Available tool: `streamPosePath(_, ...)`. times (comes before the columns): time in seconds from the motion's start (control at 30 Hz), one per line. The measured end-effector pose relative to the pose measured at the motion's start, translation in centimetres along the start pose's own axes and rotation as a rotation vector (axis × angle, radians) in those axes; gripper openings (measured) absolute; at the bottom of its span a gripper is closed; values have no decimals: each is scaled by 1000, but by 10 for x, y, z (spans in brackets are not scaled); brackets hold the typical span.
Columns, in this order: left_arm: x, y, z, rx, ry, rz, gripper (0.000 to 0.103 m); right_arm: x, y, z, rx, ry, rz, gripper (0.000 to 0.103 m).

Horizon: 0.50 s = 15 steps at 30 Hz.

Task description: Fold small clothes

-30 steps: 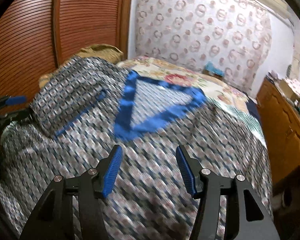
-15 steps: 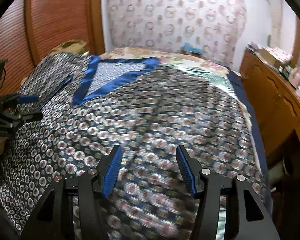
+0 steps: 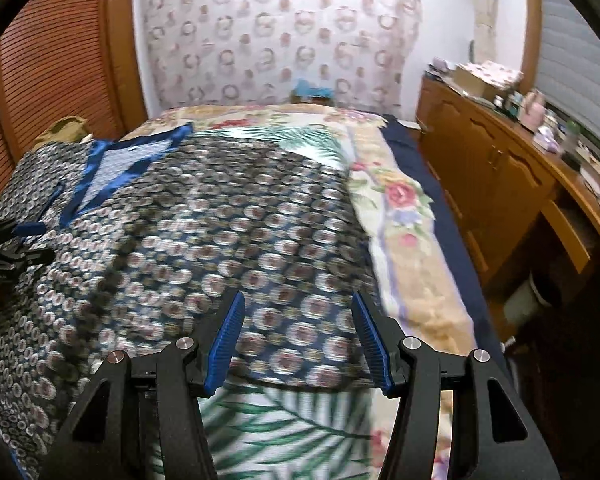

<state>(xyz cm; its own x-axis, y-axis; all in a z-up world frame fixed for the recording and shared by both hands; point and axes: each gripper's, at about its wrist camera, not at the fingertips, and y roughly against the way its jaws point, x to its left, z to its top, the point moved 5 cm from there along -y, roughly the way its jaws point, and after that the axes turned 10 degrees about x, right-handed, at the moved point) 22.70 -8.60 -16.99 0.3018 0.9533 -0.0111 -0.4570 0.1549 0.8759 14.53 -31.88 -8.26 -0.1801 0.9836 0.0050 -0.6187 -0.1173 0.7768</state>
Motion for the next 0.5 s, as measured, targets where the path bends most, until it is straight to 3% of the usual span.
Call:
streamPosePath(0.1, -1, -2, 1, 5, -10, -1, 87, -12, -1, -2, 10, -37, 5, 58)
streamPosePath(0.23, -9, -9, 2, 31, -50, -23, 103, -17, -7, 2, 28, -73, 17, 58)
streamPosePath(0.5, -11, -8, 3, 31, -62, -21, 103, -28, -26, 0, 112, -134, 110, 58)
